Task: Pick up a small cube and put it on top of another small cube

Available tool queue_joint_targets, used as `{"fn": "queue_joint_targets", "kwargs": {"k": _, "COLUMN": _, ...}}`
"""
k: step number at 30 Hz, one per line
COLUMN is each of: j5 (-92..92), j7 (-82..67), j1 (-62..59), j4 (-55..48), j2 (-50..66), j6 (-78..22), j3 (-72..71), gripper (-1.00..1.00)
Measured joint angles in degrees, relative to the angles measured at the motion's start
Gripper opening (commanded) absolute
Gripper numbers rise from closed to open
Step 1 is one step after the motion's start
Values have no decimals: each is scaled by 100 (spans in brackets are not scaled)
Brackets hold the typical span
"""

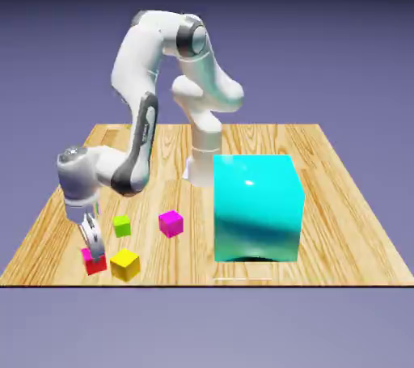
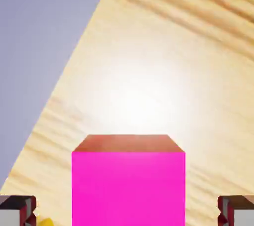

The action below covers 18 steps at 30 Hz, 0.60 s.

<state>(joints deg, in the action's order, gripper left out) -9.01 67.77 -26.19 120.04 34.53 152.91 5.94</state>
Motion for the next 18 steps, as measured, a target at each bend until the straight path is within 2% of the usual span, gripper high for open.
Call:
{"fn": "queue_joint_targets", "kwargs": {"k": 2, "j5": -1, "j7": -1, "j1": 0, "j4": 0, "j2": 0, "j6": 1, "j3": 0, "gripper": -100}}
{"fn": "queue_joint_targets", "kwargs": {"k": 7, "j5": 149, "j7": 220, "j1": 95, "j4": 302, "j2": -1029, "j6": -720, "j3": 97, "gripper": -100}}
{"fn": "queue_joint_targets", "kwargs": {"k": 18, "j5": -304, "j7": 1922, "j1": -634, "j4": 2586, "j2": -3174, "j6": -501, "j3": -1497, "gripper": -100}}
